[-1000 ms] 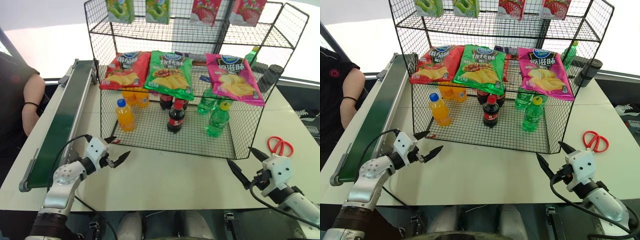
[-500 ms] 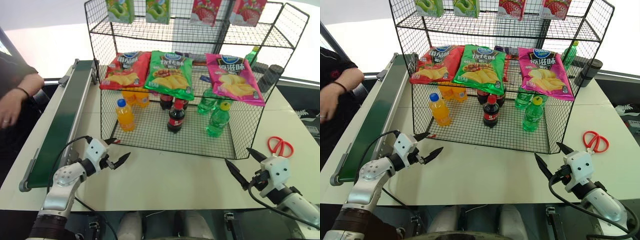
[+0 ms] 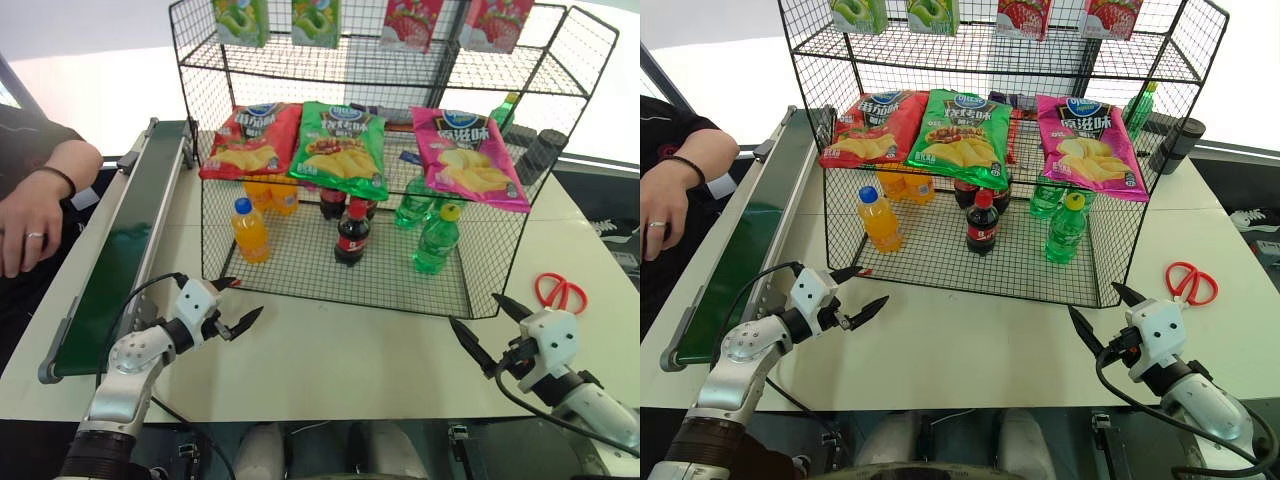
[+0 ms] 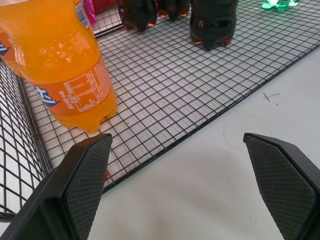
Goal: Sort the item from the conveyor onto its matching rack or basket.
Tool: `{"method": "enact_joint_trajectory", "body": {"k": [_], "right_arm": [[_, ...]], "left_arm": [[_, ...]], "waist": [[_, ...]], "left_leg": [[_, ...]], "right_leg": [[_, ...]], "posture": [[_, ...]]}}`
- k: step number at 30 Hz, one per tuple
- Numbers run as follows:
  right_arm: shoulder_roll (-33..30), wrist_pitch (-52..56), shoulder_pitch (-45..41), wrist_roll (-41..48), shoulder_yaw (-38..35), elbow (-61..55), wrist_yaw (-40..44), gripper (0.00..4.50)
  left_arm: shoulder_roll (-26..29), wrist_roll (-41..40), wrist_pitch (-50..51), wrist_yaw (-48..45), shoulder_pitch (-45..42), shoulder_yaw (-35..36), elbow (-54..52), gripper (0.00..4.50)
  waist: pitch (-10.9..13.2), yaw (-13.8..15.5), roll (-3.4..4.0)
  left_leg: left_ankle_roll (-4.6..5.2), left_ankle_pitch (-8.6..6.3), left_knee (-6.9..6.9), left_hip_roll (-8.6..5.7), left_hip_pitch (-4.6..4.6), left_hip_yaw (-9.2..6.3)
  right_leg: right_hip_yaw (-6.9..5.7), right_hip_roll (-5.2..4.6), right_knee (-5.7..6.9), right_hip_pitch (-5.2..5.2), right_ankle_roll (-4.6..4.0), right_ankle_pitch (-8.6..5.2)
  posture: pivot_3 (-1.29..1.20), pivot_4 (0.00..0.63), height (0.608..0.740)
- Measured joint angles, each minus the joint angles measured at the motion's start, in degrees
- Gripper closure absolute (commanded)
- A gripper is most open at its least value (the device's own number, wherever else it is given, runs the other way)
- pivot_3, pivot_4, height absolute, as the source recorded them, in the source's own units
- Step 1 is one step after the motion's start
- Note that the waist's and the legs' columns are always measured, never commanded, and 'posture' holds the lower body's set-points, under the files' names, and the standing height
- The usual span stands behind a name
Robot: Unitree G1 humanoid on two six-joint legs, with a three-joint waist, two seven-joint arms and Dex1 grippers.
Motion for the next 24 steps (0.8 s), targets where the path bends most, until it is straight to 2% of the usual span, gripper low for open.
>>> {"method": "enact_joint_trajectory", "body": {"k": [24], "right_arm": [[0.01, 0.28, -1.81, -0.3, 1.58, 0.13, 0.08, 0.05]], "left_arm": [[-0.15, 0.07, -0.01, 0.0, -0.67, 0.06, 0.0, 0.0]], "waist": [[0.0, -0.02, 0.0]], "left_leg": [[0.0, 0.0, 0.0, 0.0, 0.0, 0.0]], "right_leg": [[0.0, 0.03, 0.01, 0.0, 0.01, 0.0]], "posture": [[0.0, 0.15, 0.74]]}}
